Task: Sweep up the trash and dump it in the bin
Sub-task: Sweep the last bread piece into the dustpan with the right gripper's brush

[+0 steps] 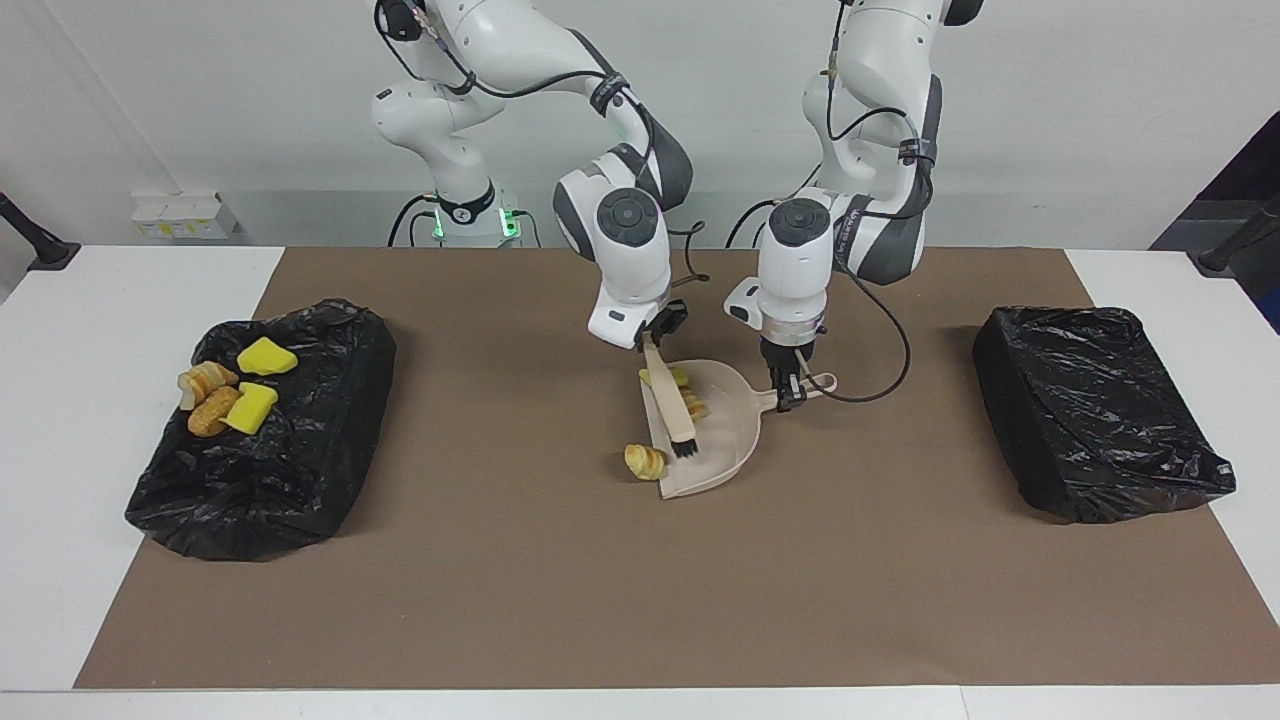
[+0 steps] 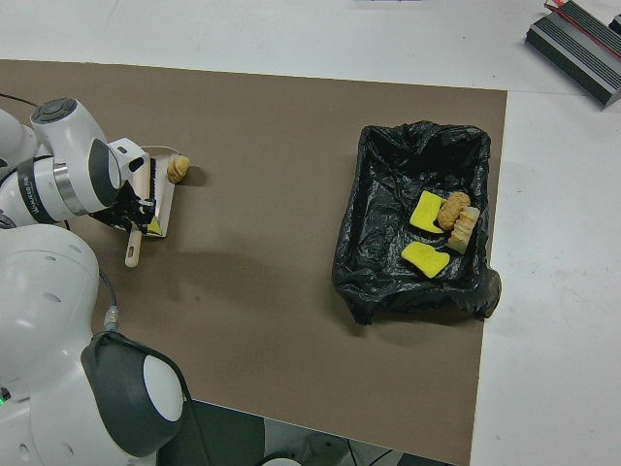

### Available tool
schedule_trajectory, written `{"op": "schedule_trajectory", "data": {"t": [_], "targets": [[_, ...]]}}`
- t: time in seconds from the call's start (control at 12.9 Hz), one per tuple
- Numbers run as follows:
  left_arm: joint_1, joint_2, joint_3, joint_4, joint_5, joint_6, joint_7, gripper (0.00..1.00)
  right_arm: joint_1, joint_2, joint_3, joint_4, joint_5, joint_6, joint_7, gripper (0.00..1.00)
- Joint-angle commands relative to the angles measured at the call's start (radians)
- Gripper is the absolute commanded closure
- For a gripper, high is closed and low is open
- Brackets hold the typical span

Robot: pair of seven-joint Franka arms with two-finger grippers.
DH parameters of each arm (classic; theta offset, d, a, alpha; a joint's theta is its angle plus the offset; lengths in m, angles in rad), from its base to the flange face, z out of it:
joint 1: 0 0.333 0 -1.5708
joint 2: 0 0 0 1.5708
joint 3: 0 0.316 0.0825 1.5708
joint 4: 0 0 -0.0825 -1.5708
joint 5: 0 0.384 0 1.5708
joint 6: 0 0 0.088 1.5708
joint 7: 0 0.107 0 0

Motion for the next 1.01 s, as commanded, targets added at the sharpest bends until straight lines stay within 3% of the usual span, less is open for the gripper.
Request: {"op": "schedule_trajectory", "data": {"t": [0.0, 0.23, 0.47, 0.62, 0.93], "targets": [[-0.004, -0.025, 0.011, -0.029, 0.031, 0.004, -0.031, 1.0, -0.056, -0.042, -0.008, 0.03, 0.024, -0.078, -0.01, 1.0], [-0.003, -0.025, 0.011, -0.029, 0.031, 0.006, -0.031, 1.0, -0.119, -0.042, -0.011, 0.113, -0.025, -0.197, -0.018, 1.0], [-0.003, -0.025, 0.011, -0.029, 0.031, 0.007, -0.061, 1.0, -0.194, -0.013, -0.011, 0.11, -0.132, -0.191, -0.087, 1.0], [-0.003, -0.025, 0.011, -0.029, 0.031, 0.004, -0.063, 1.0, -0.195, 0.057, -0.011, 0.116, -0.212, -0.189, -0.087, 1.0], [-0.003, -0.025, 0.011, -0.031, 0.031, 0.001, -0.063, 1.0, -0.165, 0.093, 0.001, 0.116, -0.199, -0.092, -0.066, 1.0]]}}
